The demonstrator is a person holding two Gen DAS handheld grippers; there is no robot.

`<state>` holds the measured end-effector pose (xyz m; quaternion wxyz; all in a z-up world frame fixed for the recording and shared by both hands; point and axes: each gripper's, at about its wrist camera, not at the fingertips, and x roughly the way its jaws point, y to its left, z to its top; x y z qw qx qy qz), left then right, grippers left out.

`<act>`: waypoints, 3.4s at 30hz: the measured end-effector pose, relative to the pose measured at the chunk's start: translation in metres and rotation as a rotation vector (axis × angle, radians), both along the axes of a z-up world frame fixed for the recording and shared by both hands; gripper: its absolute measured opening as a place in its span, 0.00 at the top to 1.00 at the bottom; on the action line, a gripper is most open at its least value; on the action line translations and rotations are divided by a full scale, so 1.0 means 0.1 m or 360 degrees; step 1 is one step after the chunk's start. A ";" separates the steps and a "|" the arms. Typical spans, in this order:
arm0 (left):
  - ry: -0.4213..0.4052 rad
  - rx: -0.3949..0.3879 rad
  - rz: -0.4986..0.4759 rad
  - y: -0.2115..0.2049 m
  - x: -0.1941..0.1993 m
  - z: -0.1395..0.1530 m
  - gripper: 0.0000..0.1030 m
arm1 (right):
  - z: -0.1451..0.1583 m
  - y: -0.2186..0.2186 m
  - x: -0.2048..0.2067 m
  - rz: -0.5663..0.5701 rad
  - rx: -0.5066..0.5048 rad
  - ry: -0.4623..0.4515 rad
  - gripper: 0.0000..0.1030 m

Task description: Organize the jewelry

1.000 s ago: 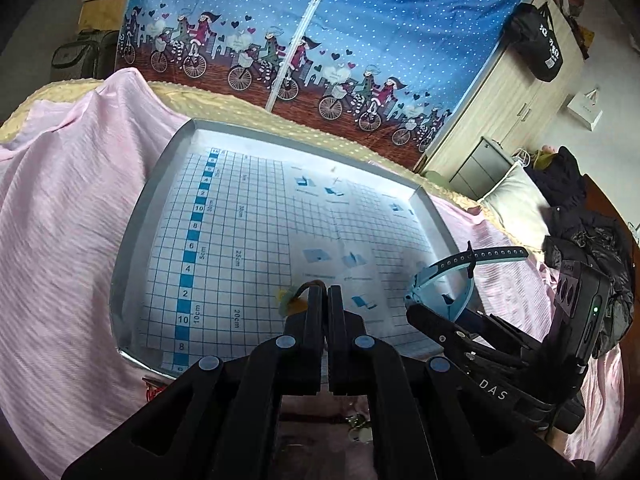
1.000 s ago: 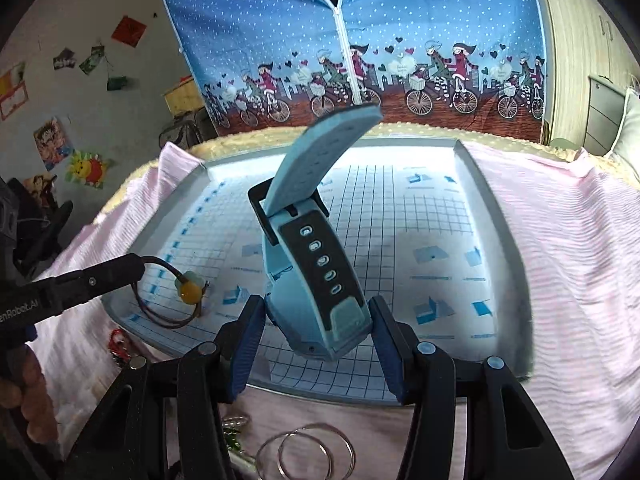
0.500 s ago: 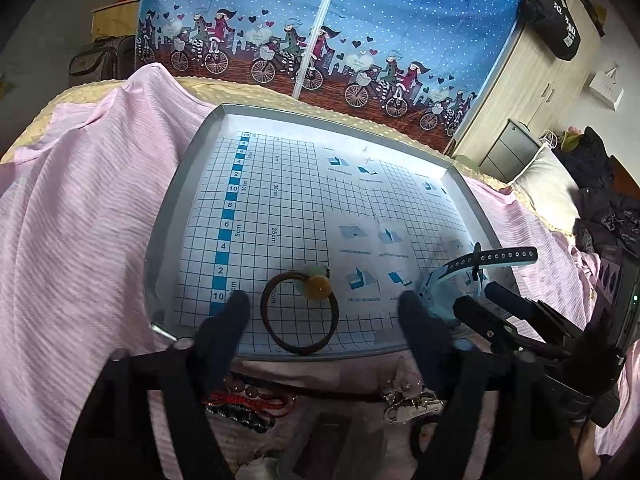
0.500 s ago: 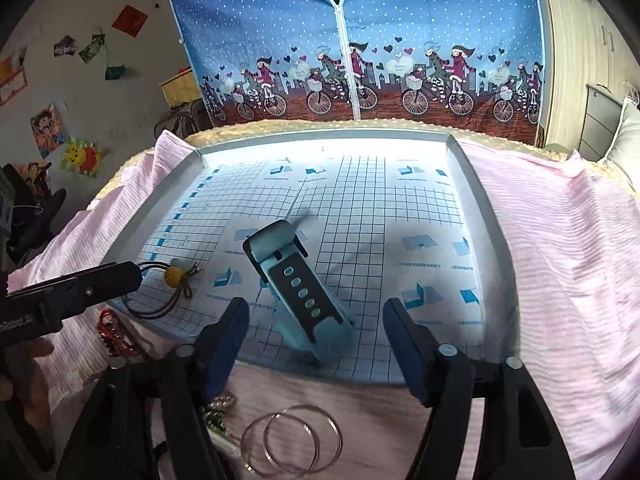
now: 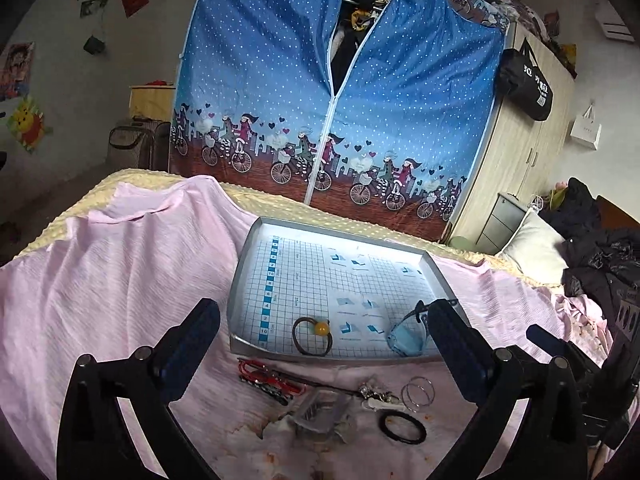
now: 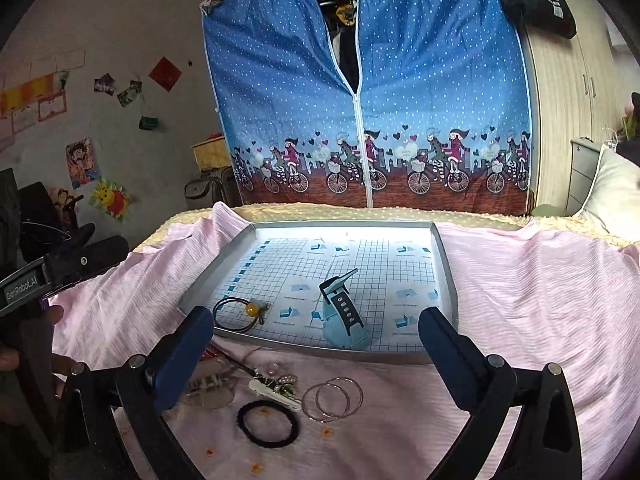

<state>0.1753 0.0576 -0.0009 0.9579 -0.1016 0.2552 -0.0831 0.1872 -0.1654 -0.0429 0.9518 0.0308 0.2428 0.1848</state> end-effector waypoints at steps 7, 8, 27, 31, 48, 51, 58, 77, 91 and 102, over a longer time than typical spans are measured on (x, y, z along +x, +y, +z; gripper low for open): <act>0.0000 0.0195 -0.0011 -0.11 -0.61 0.03 0.01 | 0.14 -0.01 -0.59 0.0007 0.0004 -0.0086 0.00; -0.0013 0.0199 -0.0002 -0.12 -0.71 0.03 0.01 | 0.14 0.00 -0.67 0.0009 -0.0008 -0.0090 0.00; 0.0212 0.0335 0.0132 -0.19 -1.23 -0.27 0.01 | -0.20 0.07 -1.17 0.0040 -0.0130 0.0212 0.00; 0.0287 0.0331 0.0126 -0.18 -1.17 -0.34 0.01 | -0.28 0.08 -1.12 0.0035 -0.0149 0.0281 0.00; 0.0736 0.0442 -0.0278 -0.27 -0.22 -0.54 0.01 | -0.56 -0.05 -0.61 0.0049 -0.0079 0.0607 0.00; 0.0763 0.0518 -0.0386 -0.34 -0.04 -0.67 0.02 | -0.64 -0.07 -0.44 0.0104 -0.0019 0.0689 0.04; 0.0725 0.0500 -0.0585 -0.40 0.31 -0.84 0.25 | -0.85 0.08 -0.14 0.0279 0.0015 0.0817 0.23; 0.0971 0.0171 -0.0659 -0.23 0.84 -1.13 0.53 | -1.08 0.25 0.34 0.0411 0.0048 0.0830 0.40; 0.0948 0.0191 -0.0729 -0.30 0.69 -1.03 0.58 | -1.04 0.39 0.30 0.0461 -0.0011 0.0816 0.80; 0.0861 0.0149 -0.0773 -0.40 0.59 -0.92 0.58 | -0.88 0.39 0.21 0.0439 -0.0005 0.0744 0.89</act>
